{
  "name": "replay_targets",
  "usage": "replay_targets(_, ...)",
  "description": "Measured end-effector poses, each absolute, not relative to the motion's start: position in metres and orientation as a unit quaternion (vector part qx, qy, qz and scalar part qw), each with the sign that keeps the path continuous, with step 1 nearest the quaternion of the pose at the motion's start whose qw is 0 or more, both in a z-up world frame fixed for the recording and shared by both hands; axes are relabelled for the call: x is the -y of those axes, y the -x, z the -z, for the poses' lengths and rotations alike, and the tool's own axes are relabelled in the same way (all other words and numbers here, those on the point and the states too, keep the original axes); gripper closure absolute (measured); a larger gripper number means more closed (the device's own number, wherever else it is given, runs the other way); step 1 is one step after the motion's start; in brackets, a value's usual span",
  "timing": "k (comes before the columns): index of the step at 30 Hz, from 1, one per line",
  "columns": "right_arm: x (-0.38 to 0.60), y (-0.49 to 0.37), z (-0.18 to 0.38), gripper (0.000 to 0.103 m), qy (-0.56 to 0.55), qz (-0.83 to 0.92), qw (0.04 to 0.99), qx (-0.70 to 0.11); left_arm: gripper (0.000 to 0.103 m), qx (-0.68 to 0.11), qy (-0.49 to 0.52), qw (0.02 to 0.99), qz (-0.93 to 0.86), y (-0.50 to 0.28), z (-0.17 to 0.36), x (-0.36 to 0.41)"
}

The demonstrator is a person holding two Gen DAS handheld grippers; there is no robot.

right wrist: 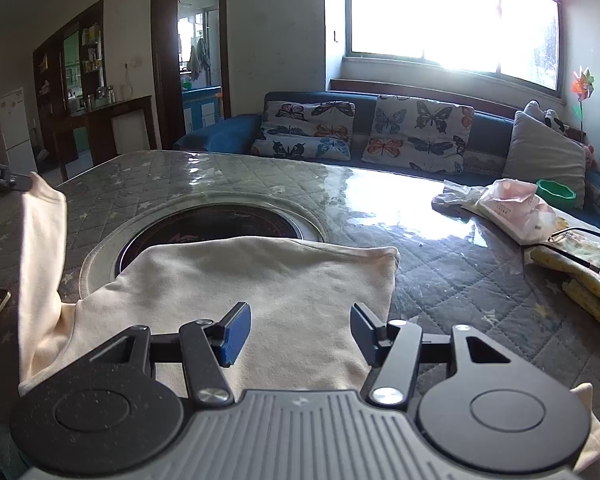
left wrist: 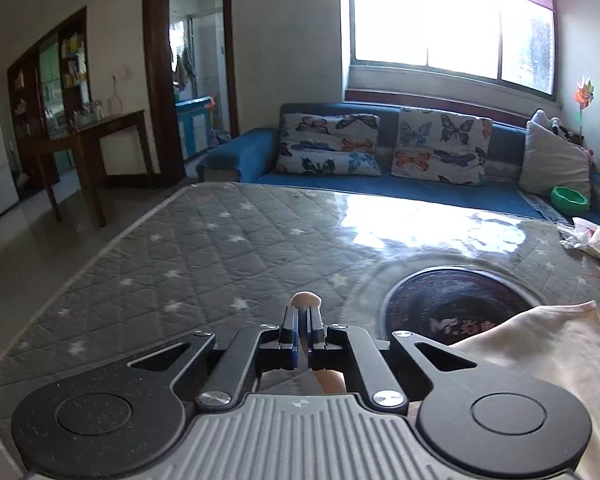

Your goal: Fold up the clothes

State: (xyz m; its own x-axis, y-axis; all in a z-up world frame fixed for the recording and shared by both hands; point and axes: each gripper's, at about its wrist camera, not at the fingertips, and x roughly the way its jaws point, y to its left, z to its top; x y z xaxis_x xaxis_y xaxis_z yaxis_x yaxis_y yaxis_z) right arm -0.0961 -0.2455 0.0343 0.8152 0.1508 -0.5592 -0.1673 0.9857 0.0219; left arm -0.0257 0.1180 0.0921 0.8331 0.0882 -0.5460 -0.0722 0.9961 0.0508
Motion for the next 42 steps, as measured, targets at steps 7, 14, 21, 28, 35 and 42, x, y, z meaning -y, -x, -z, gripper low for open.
replay_targets(7, 0.248, 0.097, -0.026, 0.046, 0.013, -0.081, 0.949, -0.304, 0.099, -0.324, -0.042, 0.943, -0.070, 0.029, -0.076, -0.147)
replay_targets(14, 0.256, 0.097, -0.024, 0.046, 0.009, -0.075, 0.947, -0.312, 0.097, -0.366, -0.046, 0.926, -0.078, 0.013, -0.050, -0.168)
replay_targets(21, 0.257, 0.096, -0.024, 0.046, 0.006, -0.075, 0.947, -0.313, 0.092, -0.380, -0.070, 0.919, -0.083, -0.001, -0.041, -0.175)
replay_targets(28, 0.266, 0.089, -0.030, 0.046, 0.008, -0.065, 0.949, -0.309, 0.082, -0.362, -0.072, 0.926, -0.074, 0.001, -0.061, -0.171)
replay_targets(35, 0.285, 0.071, -0.038, 0.046, -0.006, -0.045, 0.951, -0.305, 0.079, -0.359, -0.050, 0.932, -0.012, -0.001, -0.081, -0.146)
replay_targets(42, 0.312, 0.042, -0.039, 0.046, -0.039, -0.018, 0.951, -0.307, 0.079, -0.367, -0.029, 0.929, 0.049, -0.018, -0.082, -0.114)
